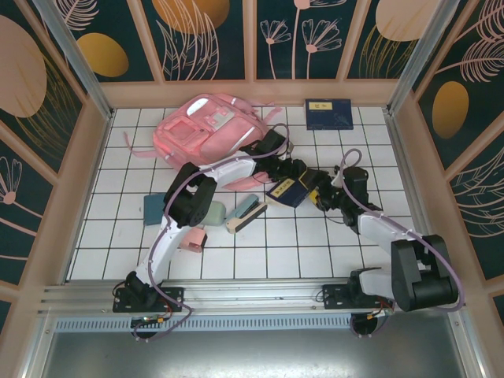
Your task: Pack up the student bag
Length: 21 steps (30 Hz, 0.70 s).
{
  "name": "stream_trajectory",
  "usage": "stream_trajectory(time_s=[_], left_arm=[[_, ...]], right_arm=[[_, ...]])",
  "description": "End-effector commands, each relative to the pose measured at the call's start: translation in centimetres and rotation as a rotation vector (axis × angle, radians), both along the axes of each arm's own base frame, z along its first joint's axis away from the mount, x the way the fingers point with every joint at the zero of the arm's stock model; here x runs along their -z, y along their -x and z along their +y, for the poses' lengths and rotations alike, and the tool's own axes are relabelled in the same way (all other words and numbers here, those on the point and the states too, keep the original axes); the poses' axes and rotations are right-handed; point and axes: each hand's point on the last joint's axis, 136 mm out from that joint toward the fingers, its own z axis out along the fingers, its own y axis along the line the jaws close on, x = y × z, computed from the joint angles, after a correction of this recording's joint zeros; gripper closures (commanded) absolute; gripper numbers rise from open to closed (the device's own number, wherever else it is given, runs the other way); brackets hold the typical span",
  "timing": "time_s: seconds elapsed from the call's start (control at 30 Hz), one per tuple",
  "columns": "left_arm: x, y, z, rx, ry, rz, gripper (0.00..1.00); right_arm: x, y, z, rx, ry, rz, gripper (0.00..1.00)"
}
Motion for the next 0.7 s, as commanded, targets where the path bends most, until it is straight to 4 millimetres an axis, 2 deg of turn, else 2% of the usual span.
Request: stream_trajectory(time_s=[0.0, 0.3, 0.43, 0.67], left_arm=[[6.6, 5.6, 1.3, 0.032, -0.097, 0.258, 0.27], [6.5, 5.9, 1.6, 0.016, -0.052, 0.299, 0.28], [6.0, 5.9, 1.5, 0.001, -0.016, 0.321, 0.28], [3.6, 5.6, 0.5, 0.014, 0.074, 0.321, 0.29]], right_arm=[[-0.5, -0.4, 0.1, 0.011, -0.019, -0.055, 0.25], [1.3, -0.9, 0.1, 0.024, -0.022, -0.025, 0.28], [2.2, -0.9, 0.1, 0.031, -0.021, -0.011, 0.36], [3.9, -1.6, 0.2, 0.037, -0.019, 0.021, 0.49]])
